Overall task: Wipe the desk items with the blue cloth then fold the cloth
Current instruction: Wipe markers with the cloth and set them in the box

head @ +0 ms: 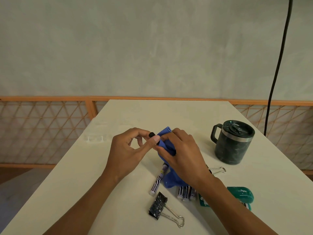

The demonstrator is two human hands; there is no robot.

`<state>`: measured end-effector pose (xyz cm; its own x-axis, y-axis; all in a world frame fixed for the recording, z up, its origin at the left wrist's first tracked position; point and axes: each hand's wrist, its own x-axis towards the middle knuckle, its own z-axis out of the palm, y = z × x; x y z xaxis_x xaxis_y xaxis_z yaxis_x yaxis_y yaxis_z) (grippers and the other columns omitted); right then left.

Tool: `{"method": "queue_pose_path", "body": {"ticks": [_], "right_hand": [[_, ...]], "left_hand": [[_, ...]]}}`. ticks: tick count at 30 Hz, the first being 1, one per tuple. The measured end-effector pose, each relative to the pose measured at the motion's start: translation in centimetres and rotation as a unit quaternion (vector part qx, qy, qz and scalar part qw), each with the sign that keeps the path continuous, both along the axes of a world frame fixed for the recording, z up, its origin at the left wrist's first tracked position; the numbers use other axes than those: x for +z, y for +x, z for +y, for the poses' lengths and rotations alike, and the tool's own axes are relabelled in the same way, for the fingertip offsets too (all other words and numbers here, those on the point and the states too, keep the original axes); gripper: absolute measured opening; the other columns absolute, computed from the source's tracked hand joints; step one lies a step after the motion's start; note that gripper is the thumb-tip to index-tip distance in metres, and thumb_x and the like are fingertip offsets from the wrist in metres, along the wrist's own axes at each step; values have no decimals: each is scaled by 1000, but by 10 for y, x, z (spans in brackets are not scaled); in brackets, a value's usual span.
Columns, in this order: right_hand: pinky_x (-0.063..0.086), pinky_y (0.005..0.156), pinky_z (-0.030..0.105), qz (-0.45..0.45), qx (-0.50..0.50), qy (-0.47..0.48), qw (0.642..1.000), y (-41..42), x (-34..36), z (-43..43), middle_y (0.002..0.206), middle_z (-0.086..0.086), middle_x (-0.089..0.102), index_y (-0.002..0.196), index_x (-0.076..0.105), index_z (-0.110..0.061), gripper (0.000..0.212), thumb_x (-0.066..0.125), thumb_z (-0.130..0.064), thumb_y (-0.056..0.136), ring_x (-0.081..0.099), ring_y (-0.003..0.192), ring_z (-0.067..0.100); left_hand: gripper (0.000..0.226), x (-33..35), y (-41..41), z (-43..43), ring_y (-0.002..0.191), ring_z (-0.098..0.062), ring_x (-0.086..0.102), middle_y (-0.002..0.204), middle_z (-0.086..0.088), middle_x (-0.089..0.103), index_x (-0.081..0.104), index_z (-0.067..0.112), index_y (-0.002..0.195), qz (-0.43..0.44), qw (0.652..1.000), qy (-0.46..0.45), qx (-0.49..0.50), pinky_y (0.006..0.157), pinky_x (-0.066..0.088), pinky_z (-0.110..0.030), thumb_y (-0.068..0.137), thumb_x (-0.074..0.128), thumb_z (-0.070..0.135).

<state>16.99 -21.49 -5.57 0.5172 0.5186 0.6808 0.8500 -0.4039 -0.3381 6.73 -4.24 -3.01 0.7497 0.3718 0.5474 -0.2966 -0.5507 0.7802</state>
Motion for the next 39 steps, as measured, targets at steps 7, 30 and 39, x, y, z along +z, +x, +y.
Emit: {"method": "queue_pose_path", "body": {"ticks": [7,30,39], "right_hand": [[38,81,34,-59,-64,-16,996,4,4,-3,106,-9,58,115,69,-28,28,66,-52,102,49,93,18],[44,92,42,-165,-63,11,984,-1,16,18,129,4,65,129,68,-18,29,61,-35,108,59,112,26],[45,89,44,-144,-167,-129,967,3,20,17,112,-1,64,118,62,-22,44,29,-51,116,58,104,28]], "left_hand": [[8,4,2,2,78,-10,55,90,10,76,83,29,100,-42,997,-60,18,75,44,-21,95,79,32],[15,-3,9,8,110,-26,73,108,0,81,84,29,109,-40,982,-186,4,104,53,-63,97,78,34],[15,5,6,14,107,-21,71,108,0,81,84,23,109,-55,977,-207,3,102,57,-44,97,76,29]]}}
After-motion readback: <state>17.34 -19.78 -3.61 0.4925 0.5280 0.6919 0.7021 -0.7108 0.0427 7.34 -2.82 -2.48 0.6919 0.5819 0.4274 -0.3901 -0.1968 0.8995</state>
